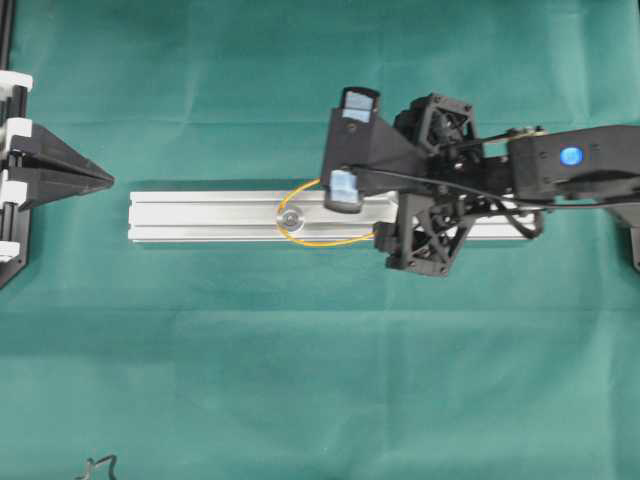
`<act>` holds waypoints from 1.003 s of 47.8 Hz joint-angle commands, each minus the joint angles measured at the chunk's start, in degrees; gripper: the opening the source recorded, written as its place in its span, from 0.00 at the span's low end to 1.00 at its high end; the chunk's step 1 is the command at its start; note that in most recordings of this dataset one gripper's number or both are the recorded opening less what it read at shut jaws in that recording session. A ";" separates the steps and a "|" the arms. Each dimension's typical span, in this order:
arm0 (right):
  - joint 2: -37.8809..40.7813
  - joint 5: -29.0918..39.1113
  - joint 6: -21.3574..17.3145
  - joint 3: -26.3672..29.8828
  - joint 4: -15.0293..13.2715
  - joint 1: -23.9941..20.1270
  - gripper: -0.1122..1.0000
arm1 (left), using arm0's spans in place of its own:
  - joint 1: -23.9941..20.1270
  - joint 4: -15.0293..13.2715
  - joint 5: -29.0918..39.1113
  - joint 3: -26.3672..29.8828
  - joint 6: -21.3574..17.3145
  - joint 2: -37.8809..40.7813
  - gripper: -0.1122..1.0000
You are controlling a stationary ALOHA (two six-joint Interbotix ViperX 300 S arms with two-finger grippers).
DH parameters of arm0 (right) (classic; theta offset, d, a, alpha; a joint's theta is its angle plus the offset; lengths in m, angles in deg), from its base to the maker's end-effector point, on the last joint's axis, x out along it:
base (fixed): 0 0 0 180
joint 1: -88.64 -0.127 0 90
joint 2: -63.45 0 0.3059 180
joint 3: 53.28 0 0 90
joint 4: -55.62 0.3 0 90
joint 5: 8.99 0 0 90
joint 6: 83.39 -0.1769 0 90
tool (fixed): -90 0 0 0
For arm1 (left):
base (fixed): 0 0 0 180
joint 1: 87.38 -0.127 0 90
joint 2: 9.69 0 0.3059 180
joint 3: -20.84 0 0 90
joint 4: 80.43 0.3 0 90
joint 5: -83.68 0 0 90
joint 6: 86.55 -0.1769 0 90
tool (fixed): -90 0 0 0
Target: Hook the rubber onto the shaft.
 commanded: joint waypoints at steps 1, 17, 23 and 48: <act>-3.34 -1.58 -0.18 -0.88 -1.23 -0.09 0.94 | 0.00 0.09 -0.62 1.93 0.00 0.44 0.10; -10.20 -4.75 -0.35 -8.00 -1.85 -0.09 0.94 | 0.00 0.09 -1.14 1.93 -0.09 0.44 0.10; -13.18 -6.06 -0.35 -10.81 -2.11 -0.09 0.92 | 0.00 0.09 -1.49 1.93 -0.09 0.44 0.10; -19.42 -7.82 -0.35 -15.73 -4.22 0.09 0.90 | 0.00 0.09 -2.29 1.93 -0.18 0.35 0.10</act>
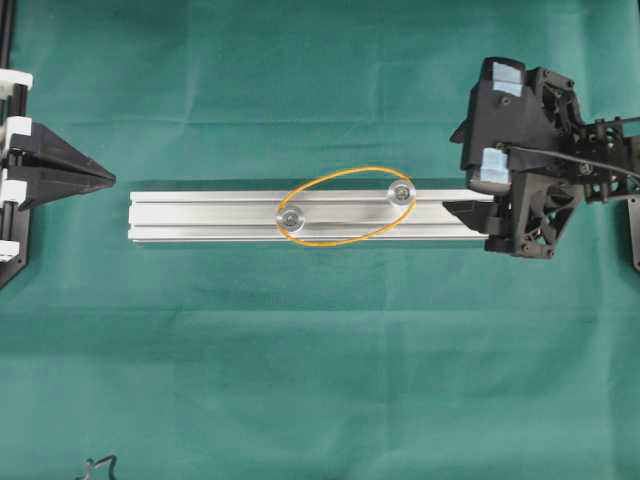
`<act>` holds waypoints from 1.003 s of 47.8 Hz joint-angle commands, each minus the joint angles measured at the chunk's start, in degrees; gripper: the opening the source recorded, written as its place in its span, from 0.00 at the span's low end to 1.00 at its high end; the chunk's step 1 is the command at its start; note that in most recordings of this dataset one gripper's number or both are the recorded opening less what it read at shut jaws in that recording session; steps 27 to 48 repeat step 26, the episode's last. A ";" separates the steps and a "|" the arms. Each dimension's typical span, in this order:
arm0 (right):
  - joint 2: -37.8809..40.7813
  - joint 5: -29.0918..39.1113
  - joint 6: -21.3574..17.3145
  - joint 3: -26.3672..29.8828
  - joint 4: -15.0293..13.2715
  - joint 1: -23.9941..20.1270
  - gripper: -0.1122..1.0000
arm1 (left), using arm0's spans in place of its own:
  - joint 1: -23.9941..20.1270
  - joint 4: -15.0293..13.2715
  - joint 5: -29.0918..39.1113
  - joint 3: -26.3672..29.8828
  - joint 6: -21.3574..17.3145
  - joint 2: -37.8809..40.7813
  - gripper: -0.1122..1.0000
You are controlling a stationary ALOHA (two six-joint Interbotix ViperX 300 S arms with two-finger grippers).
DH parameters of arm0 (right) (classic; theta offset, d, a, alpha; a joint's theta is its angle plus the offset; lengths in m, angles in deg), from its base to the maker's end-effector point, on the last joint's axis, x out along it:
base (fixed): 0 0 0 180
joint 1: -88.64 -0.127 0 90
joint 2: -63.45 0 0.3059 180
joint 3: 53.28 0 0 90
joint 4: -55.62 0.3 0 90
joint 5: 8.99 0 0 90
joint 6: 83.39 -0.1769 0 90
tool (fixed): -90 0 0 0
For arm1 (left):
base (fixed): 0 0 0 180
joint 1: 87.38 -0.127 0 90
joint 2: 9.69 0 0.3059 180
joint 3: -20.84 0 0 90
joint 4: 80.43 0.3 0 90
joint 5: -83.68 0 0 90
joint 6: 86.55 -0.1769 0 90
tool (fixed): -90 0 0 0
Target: Hook the rubber onto the shaft.
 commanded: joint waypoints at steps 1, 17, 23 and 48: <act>-0.97 -0.44 0.00 0.44 -0.53 0.09 0.90 | 0.00 0.09 -0.79 1.93 -0.09 0.35 0.10; -0.97 -1.93 -0.09 0.44 -0.88 0.09 0.90 | 0.00 0.09 -1.85 1.93 -0.09 0.35 0.10; -0.97 -1.93 -0.18 0.44 -0.88 0.09 0.90 | 0.00 0.09 -1.93 1.93 -0.09 0.44 0.10; -0.97 -1.93 -0.18 0.44 -0.88 0.09 0.90 | 0.00 0.09 -1.93 1.93 -0.09 0.44 0.10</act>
